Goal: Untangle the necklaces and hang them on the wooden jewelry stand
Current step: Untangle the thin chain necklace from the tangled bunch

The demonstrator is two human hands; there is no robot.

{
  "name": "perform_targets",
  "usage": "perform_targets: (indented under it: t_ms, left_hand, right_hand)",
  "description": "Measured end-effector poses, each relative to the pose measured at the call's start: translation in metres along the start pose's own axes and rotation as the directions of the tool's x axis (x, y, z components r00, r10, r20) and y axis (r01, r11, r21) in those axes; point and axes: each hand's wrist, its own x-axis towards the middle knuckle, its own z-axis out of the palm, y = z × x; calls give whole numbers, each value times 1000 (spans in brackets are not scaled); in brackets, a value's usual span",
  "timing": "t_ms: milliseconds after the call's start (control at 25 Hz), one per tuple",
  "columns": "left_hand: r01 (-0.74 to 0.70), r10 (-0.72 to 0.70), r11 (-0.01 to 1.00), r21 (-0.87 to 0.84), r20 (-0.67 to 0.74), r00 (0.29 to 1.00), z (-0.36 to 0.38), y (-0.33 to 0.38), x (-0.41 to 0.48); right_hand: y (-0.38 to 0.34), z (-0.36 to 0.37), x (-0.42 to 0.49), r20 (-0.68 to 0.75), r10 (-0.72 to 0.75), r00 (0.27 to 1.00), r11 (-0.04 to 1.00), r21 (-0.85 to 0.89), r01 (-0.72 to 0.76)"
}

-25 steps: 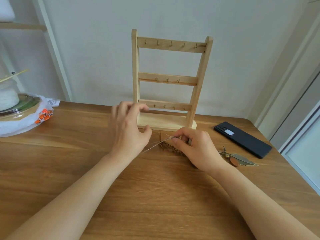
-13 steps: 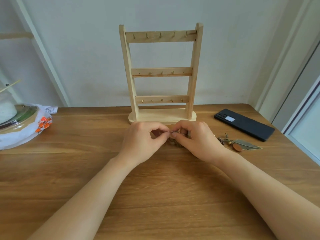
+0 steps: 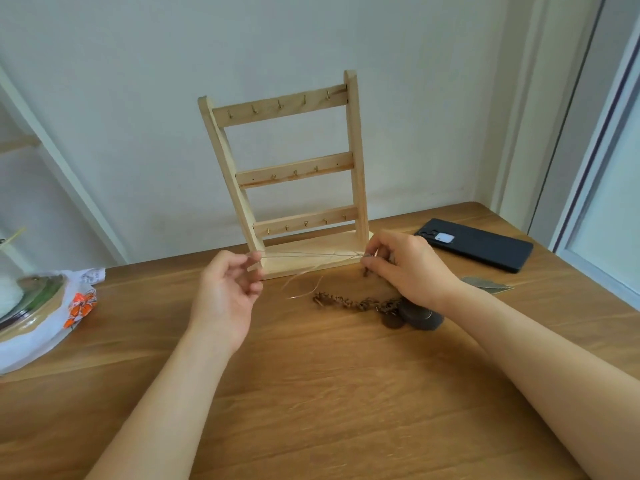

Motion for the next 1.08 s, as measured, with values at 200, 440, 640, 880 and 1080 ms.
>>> perform_targets:
  t_ms: [200, 440, 640, 880, 1080]
  left_hand:
    - [-63, 78, 991, 118, -129, 988, -7, -8, 13]
    - [-183, 267, 917, 354, -205, 942, -8, -14, 14]
    - [-498, 592, 318, 806, 242, 769, -1, -27, 3]
    - [-586, 249, 315, 747, 530, 810, 12, -38, -12]
    - [-472, 125, 531, 704, 486, 865, 13, -36, -13]
  right_hand:
    - [-5, 0, -3, 0, -53, 999, 998, 22, 53]
    - [-9, 2, -4, 9, -58, 998, 997, 42, 58]
    - [-12, 6, -7, 14, -126, 992, 991, 56, 125]
    - [-23, 10, -13, 12, -314, 949, 949, 22, 314]
    - [-26, 13, -14, -47, -358, 933, 934, 4, 358]
